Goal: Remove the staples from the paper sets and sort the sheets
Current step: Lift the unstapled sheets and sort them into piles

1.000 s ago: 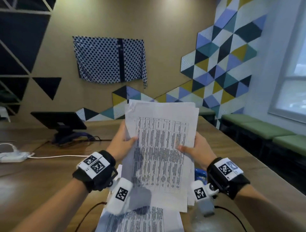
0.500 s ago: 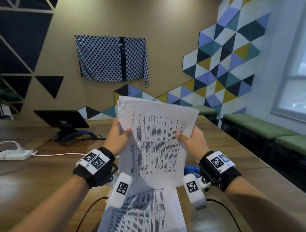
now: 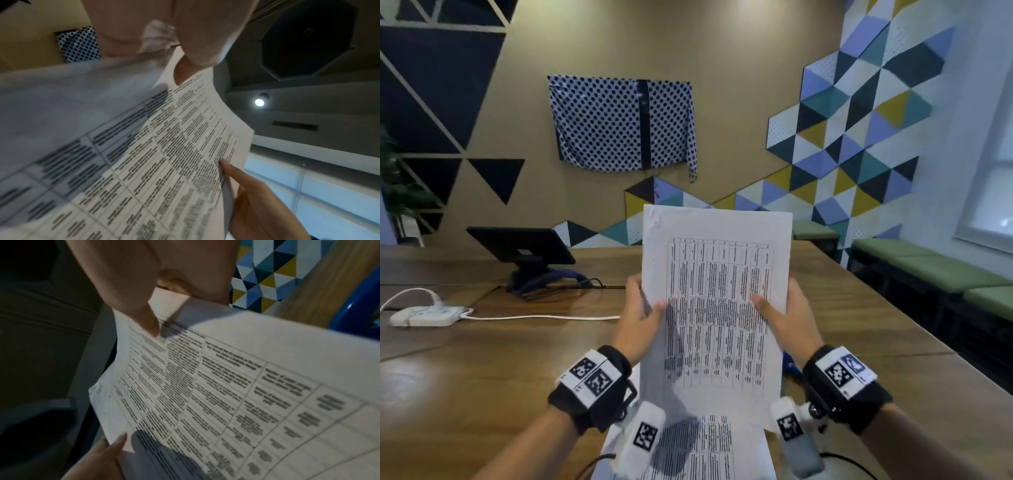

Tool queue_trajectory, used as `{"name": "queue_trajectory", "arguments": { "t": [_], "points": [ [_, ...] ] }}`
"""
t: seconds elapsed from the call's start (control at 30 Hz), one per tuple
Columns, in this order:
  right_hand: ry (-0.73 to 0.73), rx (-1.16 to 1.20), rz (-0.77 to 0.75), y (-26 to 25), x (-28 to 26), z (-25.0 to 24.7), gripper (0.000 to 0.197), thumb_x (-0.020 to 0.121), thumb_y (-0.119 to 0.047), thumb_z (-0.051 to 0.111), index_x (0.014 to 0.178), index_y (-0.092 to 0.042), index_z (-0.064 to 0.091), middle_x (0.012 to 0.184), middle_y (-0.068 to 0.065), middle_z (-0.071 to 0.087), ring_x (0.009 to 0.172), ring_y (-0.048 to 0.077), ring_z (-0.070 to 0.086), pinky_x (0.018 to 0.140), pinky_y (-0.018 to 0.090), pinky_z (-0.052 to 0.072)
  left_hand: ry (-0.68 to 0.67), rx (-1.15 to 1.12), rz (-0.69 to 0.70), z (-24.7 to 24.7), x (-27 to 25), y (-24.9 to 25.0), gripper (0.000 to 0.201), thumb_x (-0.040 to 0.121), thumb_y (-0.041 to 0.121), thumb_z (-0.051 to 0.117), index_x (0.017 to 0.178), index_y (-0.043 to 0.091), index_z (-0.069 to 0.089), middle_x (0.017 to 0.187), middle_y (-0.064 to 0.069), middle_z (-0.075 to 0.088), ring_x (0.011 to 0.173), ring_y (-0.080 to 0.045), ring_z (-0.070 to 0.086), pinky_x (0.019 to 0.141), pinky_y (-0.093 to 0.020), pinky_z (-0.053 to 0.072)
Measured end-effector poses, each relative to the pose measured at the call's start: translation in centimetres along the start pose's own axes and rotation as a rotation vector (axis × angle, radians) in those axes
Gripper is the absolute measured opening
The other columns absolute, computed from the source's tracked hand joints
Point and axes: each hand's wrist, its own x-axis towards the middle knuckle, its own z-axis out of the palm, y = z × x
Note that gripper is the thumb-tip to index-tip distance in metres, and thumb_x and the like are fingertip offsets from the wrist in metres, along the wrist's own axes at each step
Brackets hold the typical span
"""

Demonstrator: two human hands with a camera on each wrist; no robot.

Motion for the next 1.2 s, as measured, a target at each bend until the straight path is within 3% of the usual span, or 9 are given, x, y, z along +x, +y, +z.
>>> {"name": "queue_trajectory", "arguments": {
  "t": [0.07, 0.13, 0.33, 0.5, 0.63, 0.73, 0.87, 1.03, 1.2],
  "points": [
    [0.058, 0.039, -0.031, -0.5, 0.6, 0.2, 0.027, 0.086, -0.009, 0.060, 0.108, -0.022, 0.051, 0.098, -0.013, 0.060, 0.096, 0.008, 0.059, 0.085, 0.026, 0.048, -0.029, 0.024, 0.012, 0.2, 0.6, 0.3, 0.029, 0.093, -0.001, 0.043, 0.114, 0.018, 0.035, 0.106, 0.014, 0.052, 0.099, 0.004, 0.052, 0.088, -0.016, 0.042],
    [0.100, 0.083, -0.072, -1.0, 1.1, 0.3, 0.028, 0.086, -0.007, 0.060, 0.110, -0.021, 0.053, 0.101, -0.010, 0.063, 0.097, 0.006, 0.060, 0.085, 0.025, 0.048, -0.019, 0.013, 0.047, 0.2, 1.3, 0.9, 0.027, 0.094, -0.001, 0.040, 0.113, 0.018, 0.035, 0.103, 0.020, 0.050, 0.095, 0.011, 0.048, 0.079, -0.005, 0.043],
    [0.074, 0.121, 0.007, -0.1, 0.7, 0.1, 0.031, 0.082, -0.005, 0.065, 0.096, -0.027, 0.049, 0.103, -0.005, 0.064, 0.094, 0.007, 0.062, 0.082, 0.032, 0.051, 0.059, -0.025, 0.021, 0.3, 1.0, 0.2, 0.020, 0.094, 0.000, 0.042, 0.111, 0.009, 0.036, 0.100, 0.011, 0.052, 0.089, 0.007, 0.048, 0.067, -0.004, 0.042],
    [0.083, 0.065, -0.067, -0.8, 1.2, 0.3, 0.030, 0.083, -0.002, 0.063, 0.104, -0.019, 0.052, 0.099, -0.006, 0.062, 0.092, 0.009, 0.061, 0.077, 0.021, 0.049, 0.085, 0.009, 0.069, 0.3, 1.8, 0.4, 0.012, 0.095, 0.000, 0.038, 0.103, 0.009, 0.040, 0.095, 0.013, 0.052, 0.086, 0.006, 0.049, 0.066, -0.002, 0.040],
    [0.091, 0.077, -0.063, -0.8, 1.0, 0.1, 0.032, 0.083, -0.002, 0.062, 0.110, -0.016, 0.054, 0.105, 0.000, 0.065, 0.098, 0.015, 0.063, 0.083, 0.030, 0.052, 0.112, -0.035, 0.064, 0.2, 1.5, -0.1, 0.018, 0.095, 0.000, 0.039, 0.095, 0.019, 0.041, 0.097, 0.010, 0.054, 0.090, -0.002, 0.052, 0.076, -0.016, 0.041],
    [0.043, -0.005, 0.044, 0.8, -0.1, 0.1, 0.036, 0.081, -0.006, 0.065, 0.113, -0.016, 0.053, 0.110, 0.001, 0.065, 0.104, 0.018, 0.062, 0.092, 0.042, 0.050, 0.049, 0.012, -0.009, 0.6, 0.0, -2.5, 0.021, 0.097, 0.007, 0.038, 0.104, 0.026, 0.043, 0.109, 0.009, 0.056, 0.104, -0.008, 0.052, 0.092, -0.028, 0.039],
    [0.060, -0.023, 0.048, 1.1, -0.1, -0.2, 0.032, 0.080, -0.004, 0.066, 0.108, -0.015, 0.055, 0.106, 0.001, 0.066, 0.100, 0.017, 0.063, 0.091, 0.043, 0.051, 0.017, 0.019, -0.033, 0.8, -0.3, -2.8, 0.023, 0.098, 0.009, 0.037, 0.106, 0.029, 0.046, 0.109, 0.014, 0.056, 0.103, 0.000, 0.051, 0.096, -0.027, 0.037],
    [0.044, -0.012, 0.035, 0.9, 0.0, -0.6, 0.033, 0.080, -0.007, 0.067, 0.110, -0.015, 0.055, 0.105, -0.002, 0.065, 0.100, 0.015, 0.063, 0.088, 0.036, 0.052, 0.062, -0.081, 0.037, 0.3, 1.3, 0.8, 0.016, 0.094, 0.007, 0.046, 0.101, 0.021, 0.047, 0.103, 0.009, 0.058, 0.094, 0.001, 0.055, 0.080, -0.015, 0.045],
    [0.015, -0.004, 0.085, 1.7, -0.2, -0.7, 0.038, 0.081, -0.002, 0.065, 0.114, -0.014, 0.054, 0.110, 0.001, 0.065, 0.103, 0.018, 0.062, 0.091, 0.040, 0.051, 0.069, 0.051, 0.071, -0.5, 4.4, 3.1, 0.025, 0.089, 0.007, 0.056, 0.114, 0.009, 0.052, 0.113, -0.011, 0.062, 0.105, -0.030, 0.059, 0.092, -0.045, 0.048]
  ]
}}
